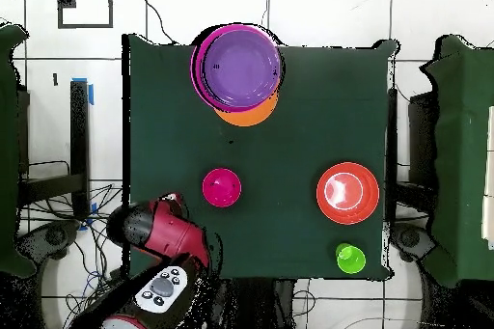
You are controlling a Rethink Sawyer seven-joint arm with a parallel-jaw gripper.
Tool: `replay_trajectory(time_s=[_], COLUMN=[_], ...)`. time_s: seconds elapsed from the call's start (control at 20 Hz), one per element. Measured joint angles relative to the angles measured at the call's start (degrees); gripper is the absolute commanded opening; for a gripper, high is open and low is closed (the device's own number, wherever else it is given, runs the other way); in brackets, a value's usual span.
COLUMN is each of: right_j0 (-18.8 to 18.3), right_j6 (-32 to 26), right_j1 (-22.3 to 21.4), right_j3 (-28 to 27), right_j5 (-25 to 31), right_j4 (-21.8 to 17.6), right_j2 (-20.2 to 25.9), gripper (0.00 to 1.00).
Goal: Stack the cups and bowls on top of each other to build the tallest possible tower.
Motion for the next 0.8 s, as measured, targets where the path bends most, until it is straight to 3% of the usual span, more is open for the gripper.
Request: replay_trajectory(time_s=[0.4,0.8], right_j0=[2.1,1.9], right_j6=[0.5,0.6], right_j1=[-0.2,0.6], right_j3=[1.8,3.3], right_j5=[-0.2,-5.6], right_j4=[3.0,5.7], right_j2=[2.4,7.7], gripper=[1.00,1.00])
